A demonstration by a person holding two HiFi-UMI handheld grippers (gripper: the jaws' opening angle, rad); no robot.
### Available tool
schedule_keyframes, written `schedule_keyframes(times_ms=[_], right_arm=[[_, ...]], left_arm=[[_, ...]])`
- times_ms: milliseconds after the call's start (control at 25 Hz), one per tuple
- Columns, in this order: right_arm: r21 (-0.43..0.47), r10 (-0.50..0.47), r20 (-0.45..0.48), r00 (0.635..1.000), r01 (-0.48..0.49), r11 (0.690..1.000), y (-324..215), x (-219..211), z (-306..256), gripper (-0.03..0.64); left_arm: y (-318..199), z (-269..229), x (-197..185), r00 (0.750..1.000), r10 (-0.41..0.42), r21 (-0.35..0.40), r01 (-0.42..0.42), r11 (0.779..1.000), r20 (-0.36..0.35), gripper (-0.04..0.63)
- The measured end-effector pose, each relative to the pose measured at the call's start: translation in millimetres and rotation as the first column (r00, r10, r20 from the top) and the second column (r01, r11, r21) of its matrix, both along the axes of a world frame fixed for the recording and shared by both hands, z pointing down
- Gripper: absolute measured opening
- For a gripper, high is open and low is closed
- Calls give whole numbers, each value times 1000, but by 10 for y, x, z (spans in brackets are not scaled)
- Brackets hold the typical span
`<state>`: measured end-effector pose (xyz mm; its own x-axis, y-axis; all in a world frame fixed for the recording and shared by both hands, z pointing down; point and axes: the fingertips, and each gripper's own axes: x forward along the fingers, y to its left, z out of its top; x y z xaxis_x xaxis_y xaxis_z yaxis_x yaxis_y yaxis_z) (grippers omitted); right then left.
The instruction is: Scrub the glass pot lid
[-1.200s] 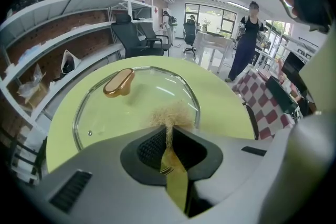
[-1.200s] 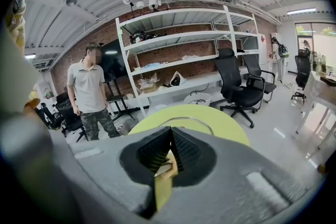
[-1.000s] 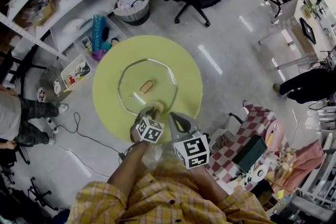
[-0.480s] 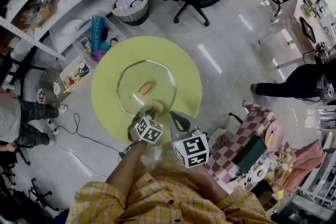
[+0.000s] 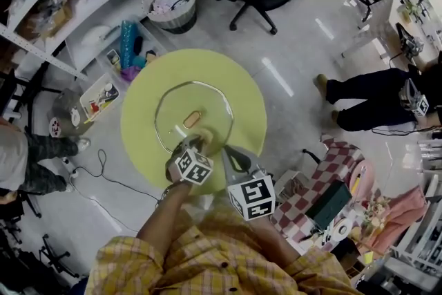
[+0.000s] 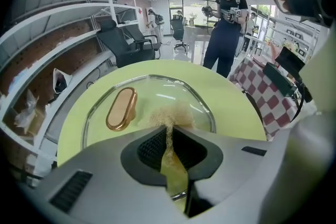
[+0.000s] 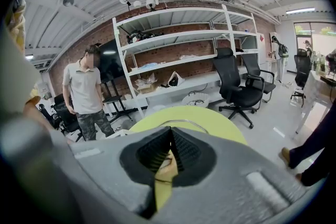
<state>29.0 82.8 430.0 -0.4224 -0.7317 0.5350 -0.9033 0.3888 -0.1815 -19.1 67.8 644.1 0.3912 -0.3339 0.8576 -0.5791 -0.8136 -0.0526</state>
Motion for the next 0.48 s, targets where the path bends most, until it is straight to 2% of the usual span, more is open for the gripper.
schedule_keyframes(times_ms=[480], right_arm=[[-6, 3, -6, 1000, -3, 1000, -155, 70, 58, -2]], left_arm=[[-278, -56, 16, 999, 24, 41, -26, 999, 38, 32]])
